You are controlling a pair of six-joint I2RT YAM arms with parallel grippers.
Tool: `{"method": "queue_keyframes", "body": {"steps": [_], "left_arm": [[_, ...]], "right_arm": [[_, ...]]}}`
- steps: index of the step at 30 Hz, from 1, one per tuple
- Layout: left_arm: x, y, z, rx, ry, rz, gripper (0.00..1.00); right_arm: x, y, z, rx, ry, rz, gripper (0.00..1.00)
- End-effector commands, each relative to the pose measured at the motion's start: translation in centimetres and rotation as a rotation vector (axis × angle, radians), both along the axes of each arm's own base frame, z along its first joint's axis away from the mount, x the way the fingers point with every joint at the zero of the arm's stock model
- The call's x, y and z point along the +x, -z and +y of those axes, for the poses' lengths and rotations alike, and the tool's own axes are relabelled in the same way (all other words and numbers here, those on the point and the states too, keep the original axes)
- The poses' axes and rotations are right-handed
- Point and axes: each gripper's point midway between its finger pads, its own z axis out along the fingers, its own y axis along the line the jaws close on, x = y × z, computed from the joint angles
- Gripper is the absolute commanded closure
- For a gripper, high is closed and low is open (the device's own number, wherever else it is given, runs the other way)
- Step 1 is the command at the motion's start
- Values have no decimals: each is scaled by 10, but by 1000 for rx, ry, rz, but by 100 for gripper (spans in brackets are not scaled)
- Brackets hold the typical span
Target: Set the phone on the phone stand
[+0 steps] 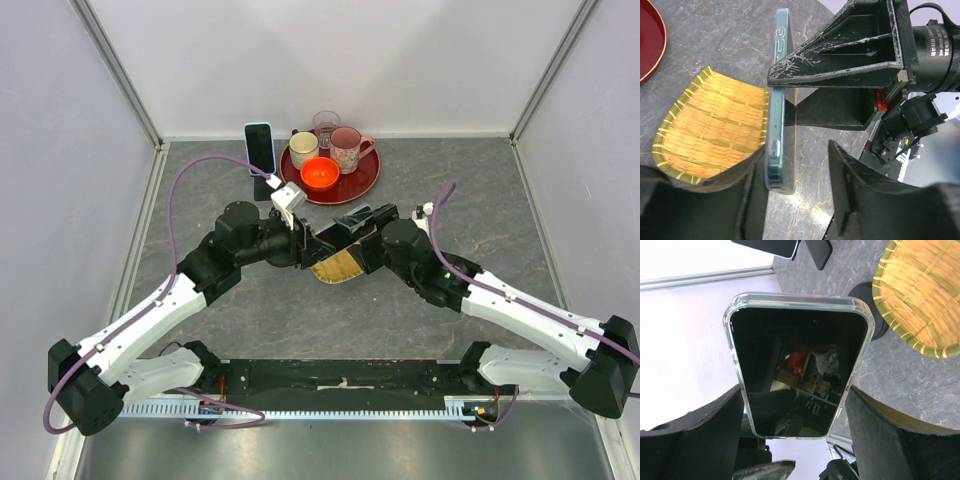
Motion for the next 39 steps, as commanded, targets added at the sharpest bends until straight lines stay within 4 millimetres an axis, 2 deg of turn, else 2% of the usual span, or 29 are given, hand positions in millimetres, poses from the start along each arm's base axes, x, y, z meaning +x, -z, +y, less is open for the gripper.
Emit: {"method": "queue_keyframes", "body": {"steps": [1,2,4,5,6,8,9,10,11,12,13,15,16,19,20,22,23,24,26,27,28,29,30,31,33,36,37,38,39], "left_arm": [[1,-27,-5,-58,34,-54,50],[0,-28,-6,-59,38,-52,52],[0,-28,-6,-60,39,-50,66],[0,-28,-7,-59,43,-53,76],[1,-28,-7,-58,44,-55,91],[1,-28,-6,-57,40,-62,98],[0,-34,-5,-70,40,-82,98],[-1,-32,-4,-73,40,-84,98],[-2,-33,-3,-78,41,-91,98],[-3,-37,-3,-91,41,-108,98],[-7,-38,0,-96,42,-114,98],[-9,-49,1,-129,43,-154,98],[-11,-54,3,-145,45,-173,98],[-15,-61,5,-164,51,-191,98],[-17,-63,5,-170,56,-194,98],[-23,-67,4,-181,82,-203,98],[-25,-70,5,-188,90,-208,98],[-27,-71,5,-193,99,-213,98],[-34,-76,3,-207,139,-225,98],[-37,-77,3,-212,156,-231,98],[-42,-78,1,-216,182,-233,98],[-43,-79,1,-222,192,-237,98],[-45,-80,1,-224,201,-241,98],[-48,-81,0,-228,216,-242,98],[-50,-83,-1,-237,232,-250,98],[-55,-85,-2,-252,260,-248,98],[-57,-84,-3,-254,270,-241,98],[-58,-83,-4,-255,278,-239,98],[-58,-84,-4,-258,280,-242,98]], "right_arm": [[-3,-67,14,172,-29,-129,100],[-5,-69,16,173,-38,-134,100],[-6,-69,18,173,-47,-141,100],[-9,-71,21,178,-57,-148,100],[-10,-71,22,170,-63,-154,100],[-11,-72,21,165,-69,-165,100],[-12,-71,20,150,-76,-176,93],[-12,-72,19,142,-77,-186,81],[-13,-73,18,126,-86,-202,62],[-14,-77,17,106,-98,-229,20],[-14,-77,14,6,-137,-302,2],[-9,-87,2,-127,-181,-420,2],[-11,-94,-9,-261,-226,-536,2],[-19,-105,-34,-488,-302,-726,2],[-18,-94,-47,-664,-373,-796,2],[-27,-79,-55,-765,-513,-850,2],[-20,-73,-67,-837,-562,-879,2],[-40,-65,-54,-778,-739,-948,2],[-43,-43,-61,-783,-885,-961,2],[-58,-41,-55,-694,-984,-1000,2],[-57,-39,-56,-659,-1010,-1000,2],[-50,-42,-64,-643,-1000,-1006,4],[-52,-48,-64,-598,-1017,-1032,7],[-62,-54,-58,-503,-1091,-1081,10],[-59,-57,-58,-455,-1126,-1088,21],[-73,-63,-52,-326,-1209,-1103,27],[-79,-73,-50,-279,-1237,-1180,28],[-82,-67,-49,-239,-1247,-1160,29],[-87,-72,-49,-230,-1245,-1184,30]]}}
